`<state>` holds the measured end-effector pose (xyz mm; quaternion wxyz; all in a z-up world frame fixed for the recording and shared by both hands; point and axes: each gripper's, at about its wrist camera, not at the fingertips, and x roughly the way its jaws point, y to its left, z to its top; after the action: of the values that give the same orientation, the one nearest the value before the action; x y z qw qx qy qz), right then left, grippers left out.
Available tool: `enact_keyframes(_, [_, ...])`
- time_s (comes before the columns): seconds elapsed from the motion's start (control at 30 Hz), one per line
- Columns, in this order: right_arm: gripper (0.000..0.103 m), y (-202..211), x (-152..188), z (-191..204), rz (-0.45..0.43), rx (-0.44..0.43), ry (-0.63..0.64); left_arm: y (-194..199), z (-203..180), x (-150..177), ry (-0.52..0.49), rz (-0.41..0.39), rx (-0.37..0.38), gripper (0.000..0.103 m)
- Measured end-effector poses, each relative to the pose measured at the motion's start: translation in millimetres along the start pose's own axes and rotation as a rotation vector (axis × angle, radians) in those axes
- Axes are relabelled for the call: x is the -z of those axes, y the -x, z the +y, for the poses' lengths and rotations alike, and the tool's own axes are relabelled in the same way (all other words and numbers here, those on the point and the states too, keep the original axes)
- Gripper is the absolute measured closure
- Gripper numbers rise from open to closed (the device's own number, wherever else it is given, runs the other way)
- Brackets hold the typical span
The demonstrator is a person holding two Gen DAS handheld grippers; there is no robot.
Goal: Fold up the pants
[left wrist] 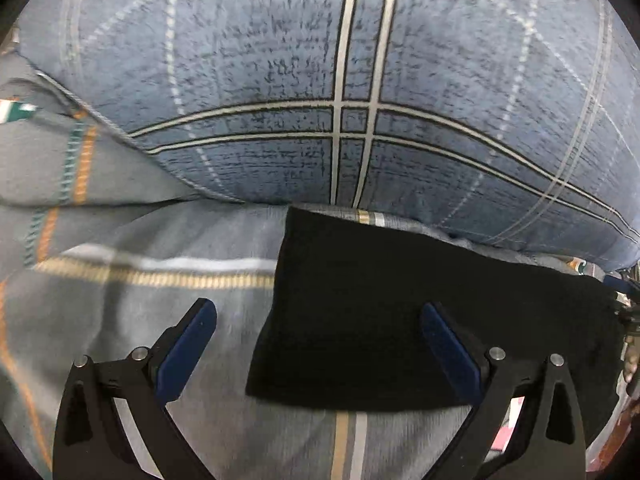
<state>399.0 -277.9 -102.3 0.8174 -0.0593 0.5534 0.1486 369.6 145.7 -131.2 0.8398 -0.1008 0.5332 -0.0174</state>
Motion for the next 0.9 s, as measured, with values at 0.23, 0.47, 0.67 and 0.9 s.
enact_keyframes(0.23, [0.013,-32,-14,-2,0.066,-0.024,0.017,-22,2,-9,-0.02,0.028,0.021,0.001])
enact_keyframes(0.47, [0.016,-38,-10,4,0.047,-0.024,0.027,-23,-9,-27,-0.075,0.022,0.01,0.042])
enact_keyframes(0.67, [0.09,-20,0,18,0.038,-0.068,0.048,-5,-14,-27,-0.1,0.018,0.041,0.092])
enact_keyframes(0.9, [0.097,7,7,29,-0.001,-0.034,0.037,28,-18,-26,-0.088,-0.046,0.035,0.093])
